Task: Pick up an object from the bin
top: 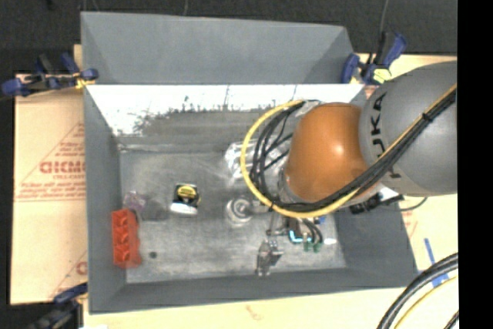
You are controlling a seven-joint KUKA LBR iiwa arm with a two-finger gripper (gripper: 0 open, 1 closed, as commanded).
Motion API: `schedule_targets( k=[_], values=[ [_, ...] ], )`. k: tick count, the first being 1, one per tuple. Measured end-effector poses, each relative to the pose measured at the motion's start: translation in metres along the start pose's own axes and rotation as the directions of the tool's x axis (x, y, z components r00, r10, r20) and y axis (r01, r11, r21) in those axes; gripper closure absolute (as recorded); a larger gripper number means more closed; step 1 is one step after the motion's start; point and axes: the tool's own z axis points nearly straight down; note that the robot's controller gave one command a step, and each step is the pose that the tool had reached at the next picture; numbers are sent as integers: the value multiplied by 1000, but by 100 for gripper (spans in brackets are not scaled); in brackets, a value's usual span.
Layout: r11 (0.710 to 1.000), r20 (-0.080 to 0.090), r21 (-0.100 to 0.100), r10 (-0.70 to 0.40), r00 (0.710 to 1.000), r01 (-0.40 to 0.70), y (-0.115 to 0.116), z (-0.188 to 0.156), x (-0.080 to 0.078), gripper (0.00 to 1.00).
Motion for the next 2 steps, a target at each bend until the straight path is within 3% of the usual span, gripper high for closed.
schedule_targets(
  k=[1,2],
  values=[
    [992,11,4,-127,992,127,-10,43,-77,0],
    [989,15,4,-148,989,148,0,72,-83,0]
  ],
)
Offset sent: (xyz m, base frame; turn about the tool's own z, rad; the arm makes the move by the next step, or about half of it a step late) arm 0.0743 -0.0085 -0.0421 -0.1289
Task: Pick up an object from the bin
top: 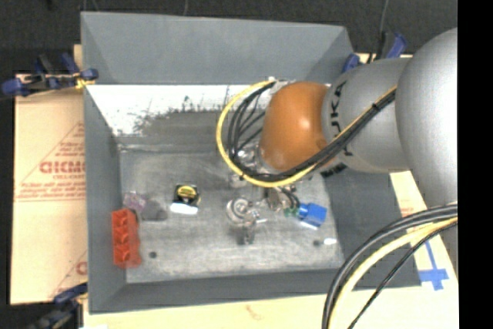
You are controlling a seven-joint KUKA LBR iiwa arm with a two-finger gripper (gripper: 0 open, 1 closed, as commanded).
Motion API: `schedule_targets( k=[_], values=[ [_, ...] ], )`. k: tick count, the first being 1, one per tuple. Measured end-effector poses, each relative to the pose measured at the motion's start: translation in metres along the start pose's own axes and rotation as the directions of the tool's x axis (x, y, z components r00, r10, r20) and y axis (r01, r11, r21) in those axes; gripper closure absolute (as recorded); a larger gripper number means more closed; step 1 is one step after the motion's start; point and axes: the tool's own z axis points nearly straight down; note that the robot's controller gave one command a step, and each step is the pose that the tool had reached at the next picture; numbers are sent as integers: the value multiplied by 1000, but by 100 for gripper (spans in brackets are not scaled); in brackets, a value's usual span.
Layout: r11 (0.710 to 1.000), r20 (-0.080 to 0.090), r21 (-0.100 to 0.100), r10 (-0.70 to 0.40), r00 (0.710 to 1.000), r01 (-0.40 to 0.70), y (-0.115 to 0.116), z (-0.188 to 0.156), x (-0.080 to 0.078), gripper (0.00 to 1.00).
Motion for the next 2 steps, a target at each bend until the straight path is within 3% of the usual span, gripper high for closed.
schedule_targets(
  k=[1,2],
  values=[
    [1000,11,0,2,1000,-2,0,-5,-3,100],
    [949,2,0,-315,949,315,3,-182,-10,100]
  ],
)
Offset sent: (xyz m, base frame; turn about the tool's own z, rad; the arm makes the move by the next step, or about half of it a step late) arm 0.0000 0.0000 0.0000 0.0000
